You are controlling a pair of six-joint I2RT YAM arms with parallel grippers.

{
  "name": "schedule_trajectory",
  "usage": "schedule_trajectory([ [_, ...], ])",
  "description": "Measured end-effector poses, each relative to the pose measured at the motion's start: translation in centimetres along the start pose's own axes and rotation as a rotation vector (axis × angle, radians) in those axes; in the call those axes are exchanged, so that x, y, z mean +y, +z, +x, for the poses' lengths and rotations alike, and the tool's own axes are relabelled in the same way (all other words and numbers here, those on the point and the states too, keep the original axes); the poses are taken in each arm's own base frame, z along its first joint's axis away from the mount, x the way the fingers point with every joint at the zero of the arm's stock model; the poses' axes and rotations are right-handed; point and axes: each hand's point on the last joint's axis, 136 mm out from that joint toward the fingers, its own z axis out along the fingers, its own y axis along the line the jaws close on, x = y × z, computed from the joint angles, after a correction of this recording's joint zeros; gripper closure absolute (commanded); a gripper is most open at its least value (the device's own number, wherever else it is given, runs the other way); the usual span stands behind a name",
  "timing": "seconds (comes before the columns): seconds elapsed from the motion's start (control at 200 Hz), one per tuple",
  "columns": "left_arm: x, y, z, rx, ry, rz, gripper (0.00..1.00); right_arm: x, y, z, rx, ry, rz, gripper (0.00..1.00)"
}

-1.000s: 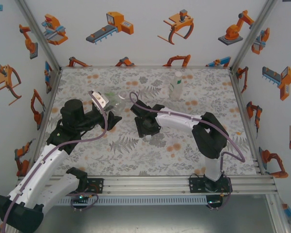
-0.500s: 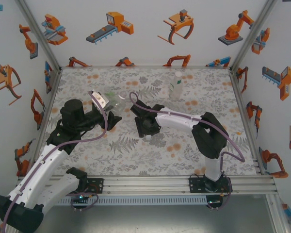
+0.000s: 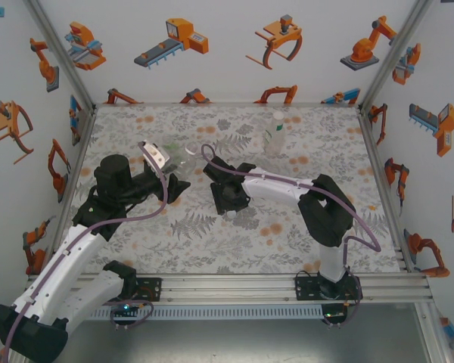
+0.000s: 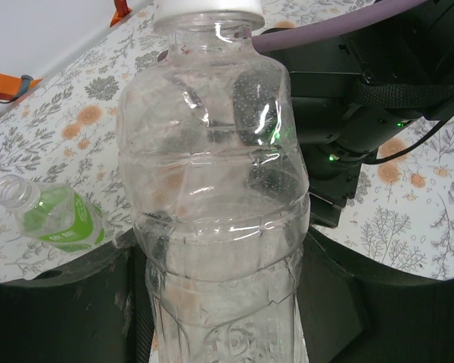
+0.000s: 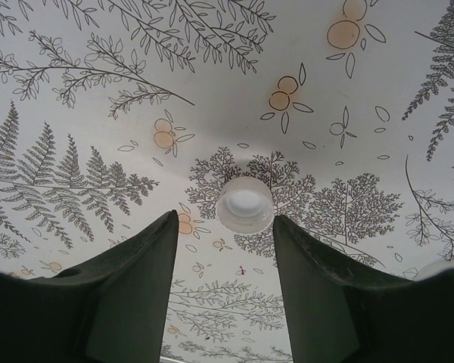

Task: Screw on the bottle caps

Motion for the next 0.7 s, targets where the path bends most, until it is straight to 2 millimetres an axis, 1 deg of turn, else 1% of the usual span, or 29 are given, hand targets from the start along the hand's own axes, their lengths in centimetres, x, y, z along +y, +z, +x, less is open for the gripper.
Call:
schedule_trajectory([
  [0.265,0.0,0.0,0.0,0.0,0.0,0.0,0.89,0.16,0.02,0.12,0.004,-0.002,-0.006,0.52],
  [0.501,0.0,0.0,0.0,0.0,0.0,0.0,0.89,0.07,0.5,0.36,0.018,-0.005,0.003,0.52],
  [0.701,0.0,0.0,0.0,0.0,0.0,0.0,0.89,0.35,0.59,0.1,0.013,-0.011,0.004,0.52],
])
